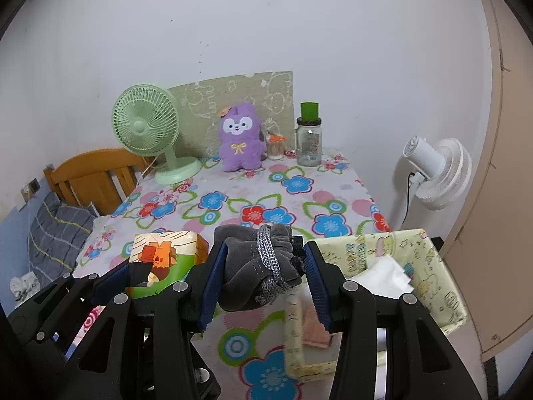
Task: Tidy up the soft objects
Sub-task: 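Lift the green pack and gray sock and carry both to the box, then lower the green pack and gray sock into the box and open both grippers, then withdraw both grippers from the box back over the table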
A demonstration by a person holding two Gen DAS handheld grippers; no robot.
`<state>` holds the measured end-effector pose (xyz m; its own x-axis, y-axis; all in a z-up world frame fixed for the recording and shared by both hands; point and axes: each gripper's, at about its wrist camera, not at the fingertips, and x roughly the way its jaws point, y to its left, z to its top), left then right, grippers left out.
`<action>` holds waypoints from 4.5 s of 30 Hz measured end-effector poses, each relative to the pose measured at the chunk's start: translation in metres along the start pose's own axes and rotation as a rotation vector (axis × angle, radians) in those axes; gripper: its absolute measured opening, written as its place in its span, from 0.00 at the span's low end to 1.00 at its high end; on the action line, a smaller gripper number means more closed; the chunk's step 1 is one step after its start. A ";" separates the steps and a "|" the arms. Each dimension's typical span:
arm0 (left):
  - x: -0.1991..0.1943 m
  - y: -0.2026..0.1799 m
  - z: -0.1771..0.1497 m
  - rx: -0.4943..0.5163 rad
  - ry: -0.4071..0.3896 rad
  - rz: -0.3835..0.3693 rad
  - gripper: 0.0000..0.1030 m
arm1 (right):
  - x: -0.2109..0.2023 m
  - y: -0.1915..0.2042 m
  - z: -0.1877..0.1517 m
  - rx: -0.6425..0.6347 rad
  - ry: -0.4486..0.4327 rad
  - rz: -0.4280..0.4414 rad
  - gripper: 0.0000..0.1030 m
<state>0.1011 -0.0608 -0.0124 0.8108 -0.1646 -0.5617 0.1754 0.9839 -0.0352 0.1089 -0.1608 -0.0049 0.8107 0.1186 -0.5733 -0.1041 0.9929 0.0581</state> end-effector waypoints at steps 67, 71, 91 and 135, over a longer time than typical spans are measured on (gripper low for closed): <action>0.103 -0.114 -0.010 0.120 0.214 -0.102 0.85 | 0.065 -0.141 -0.028 0.111 0.166 -0.070 0.69; 0.098 -0.115 -0.010 0.132 0.202 -0.114 0.86 | 0.057 -0.140 -0.029 0.116 0.150 -0.080 0.75; 0.068 -0.109 -0.011 0.138 0.145 -0.117 0.90 | 0.024 -0.125 -0.030 0.107 0.090 -0.126 0.86; -0.021 0.023 0.003 0.129 -0.014 -0.034 0.98 | -0.030 0.027 -0.004 0.062 -0.059 -0.125 0.96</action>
<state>0.0902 -0.0351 0.0012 0.8105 -0.1997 -0.5506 0.2724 0.9607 0.0526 0.0795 -0.1377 0.0102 0.8475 -0.0069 -0.5307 0.0337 0.9986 0.0408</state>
